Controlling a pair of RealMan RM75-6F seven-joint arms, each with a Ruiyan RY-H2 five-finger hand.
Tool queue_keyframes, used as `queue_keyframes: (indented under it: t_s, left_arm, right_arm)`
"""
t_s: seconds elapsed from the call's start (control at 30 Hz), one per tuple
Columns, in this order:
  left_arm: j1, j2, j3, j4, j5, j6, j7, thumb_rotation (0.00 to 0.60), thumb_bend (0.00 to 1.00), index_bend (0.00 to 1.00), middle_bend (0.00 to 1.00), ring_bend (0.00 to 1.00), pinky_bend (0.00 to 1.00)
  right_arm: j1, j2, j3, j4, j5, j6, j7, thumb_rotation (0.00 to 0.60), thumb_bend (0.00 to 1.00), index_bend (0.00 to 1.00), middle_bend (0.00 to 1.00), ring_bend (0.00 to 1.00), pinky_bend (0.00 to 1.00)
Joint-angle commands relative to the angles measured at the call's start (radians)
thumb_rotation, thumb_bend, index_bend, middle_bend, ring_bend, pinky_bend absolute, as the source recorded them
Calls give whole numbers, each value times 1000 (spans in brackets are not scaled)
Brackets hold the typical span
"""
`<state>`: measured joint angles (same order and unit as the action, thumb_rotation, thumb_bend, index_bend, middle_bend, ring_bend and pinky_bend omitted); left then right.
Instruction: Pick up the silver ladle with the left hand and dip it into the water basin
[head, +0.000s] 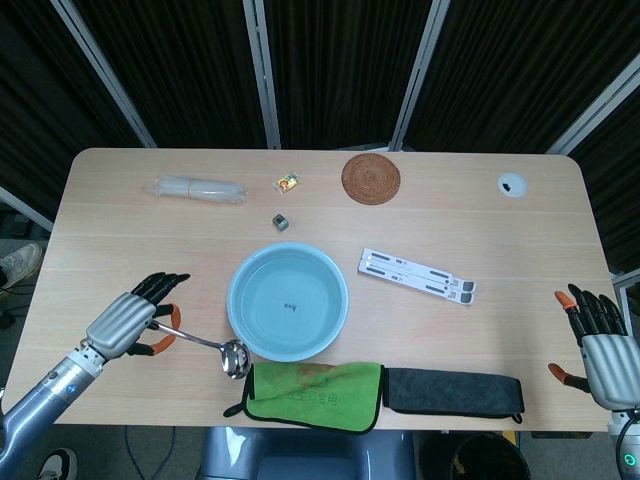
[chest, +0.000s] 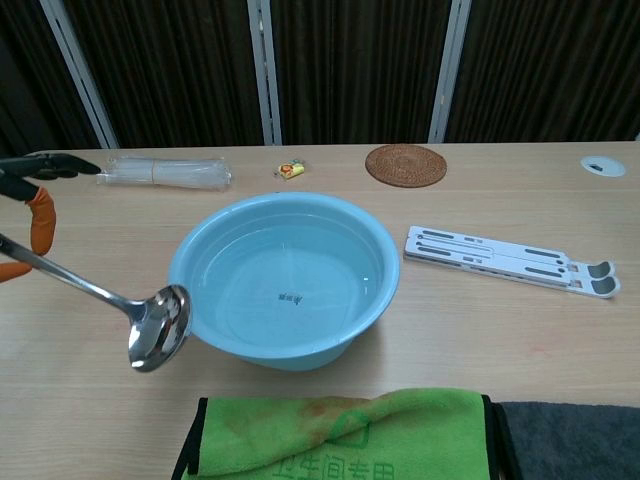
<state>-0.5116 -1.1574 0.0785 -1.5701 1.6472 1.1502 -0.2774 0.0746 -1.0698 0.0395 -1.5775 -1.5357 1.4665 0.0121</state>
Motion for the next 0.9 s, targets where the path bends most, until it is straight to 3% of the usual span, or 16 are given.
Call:
queue_keyframes:
  t_s: [0.03, 0.47, 0.9]
  left_arm:
    - [-29, -2, -37, -2, -35, -29, -17, 600, 425, 614, 0, 0, 0]
    - [-115, -133, -153, 77, -192, -146, 98, 600, 436, 630, 0, 0, 0]
    - [-176, -285, -214, 178, -290, -183, 278, 600, 443, 644, 0, 0, 0]
  right_arm:
    - [10, -3, 4, 3, 14, -21, -4, 600, 17, 57, 0, 0, 0]
    - [23, -6, -8, 3, 9, -53, -7, 600, 17, 58, 0, 0, 0]
    - [28, 12, -7, 8, 11, -59, 45, 600, 16, 58, 0, 0, 0]
